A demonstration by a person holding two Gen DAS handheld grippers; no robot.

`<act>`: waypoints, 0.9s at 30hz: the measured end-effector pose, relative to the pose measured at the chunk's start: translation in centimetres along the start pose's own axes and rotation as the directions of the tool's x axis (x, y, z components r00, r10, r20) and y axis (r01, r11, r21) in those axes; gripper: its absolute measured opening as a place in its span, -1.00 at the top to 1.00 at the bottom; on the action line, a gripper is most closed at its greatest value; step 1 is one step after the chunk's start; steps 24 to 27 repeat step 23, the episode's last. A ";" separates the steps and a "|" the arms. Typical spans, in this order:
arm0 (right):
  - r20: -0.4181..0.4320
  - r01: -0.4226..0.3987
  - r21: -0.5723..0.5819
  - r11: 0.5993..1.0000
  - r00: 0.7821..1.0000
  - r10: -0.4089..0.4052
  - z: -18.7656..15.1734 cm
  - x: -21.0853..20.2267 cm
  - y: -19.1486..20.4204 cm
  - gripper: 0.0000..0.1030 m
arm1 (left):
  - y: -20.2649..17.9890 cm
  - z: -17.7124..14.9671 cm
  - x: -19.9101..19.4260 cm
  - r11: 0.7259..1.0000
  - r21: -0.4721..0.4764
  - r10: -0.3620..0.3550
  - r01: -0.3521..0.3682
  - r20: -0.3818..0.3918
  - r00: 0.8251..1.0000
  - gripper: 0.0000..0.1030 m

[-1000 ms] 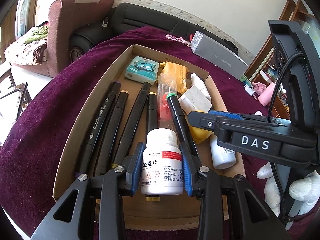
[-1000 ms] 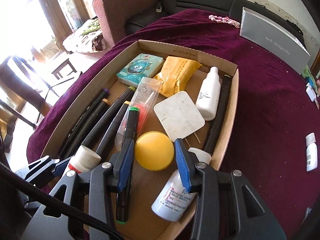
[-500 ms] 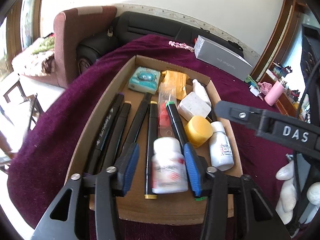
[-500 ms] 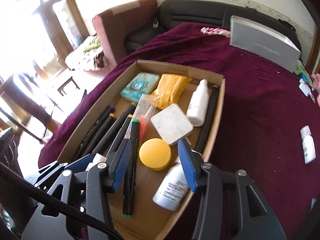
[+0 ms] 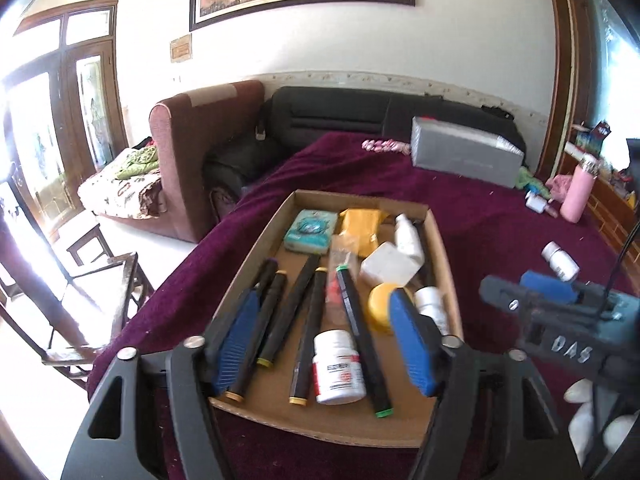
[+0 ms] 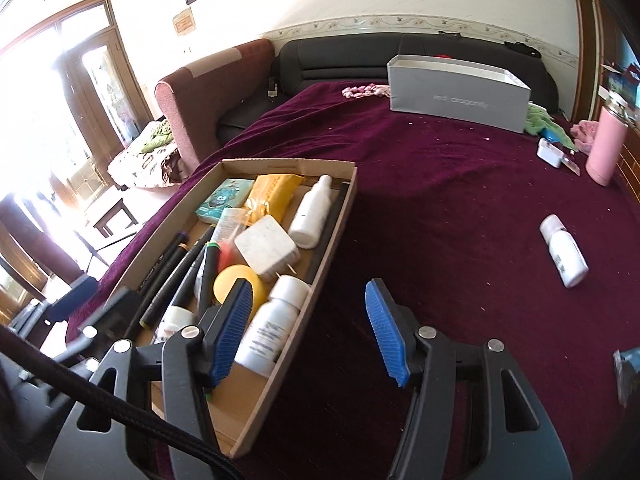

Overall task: Organize objects
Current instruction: 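Open both grippers to release the items in the box and withdraw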

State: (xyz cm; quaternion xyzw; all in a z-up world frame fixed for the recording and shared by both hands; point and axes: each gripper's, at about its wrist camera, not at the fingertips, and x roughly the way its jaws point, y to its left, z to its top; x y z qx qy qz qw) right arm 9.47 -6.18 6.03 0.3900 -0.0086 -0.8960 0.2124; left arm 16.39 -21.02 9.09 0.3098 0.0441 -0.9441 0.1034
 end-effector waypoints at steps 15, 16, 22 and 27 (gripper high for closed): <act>0.157 0.055 -0.068 0.996 0.987 -0.044 -2.0 -4.3 -0.3 -0.33 | 0.6 0.7 -2.0 0.994 -0.110 0.015 -0.017 -0.014 1.000 -0.93; 0.159 0.056 -0.071 0.996 0.986 -0.044 -2.0 -4.3 -0.3 -0.33 | 0.7 0.6 -1.9 0.993 -0.107 0.039 -0.040 -0.013 0.999 -0.93; 0.148 0.057 -0.073 0.996 0.988 -0.046 -2.4 -4.0 -0.4 -0.33 | 1.3 0.0 -1.6 0.987 -0.111 0.113 -0.114 -0.012 0.994 -0.93; 0.143 0.060 -0.075 0.995 0.989 -0.048 -2.4 -3.9 -0.4 -0.33 | 1.3 -0.1 -1.7 0.987 -0.108 0.121 -0.121 -0.007 0.993 -0.93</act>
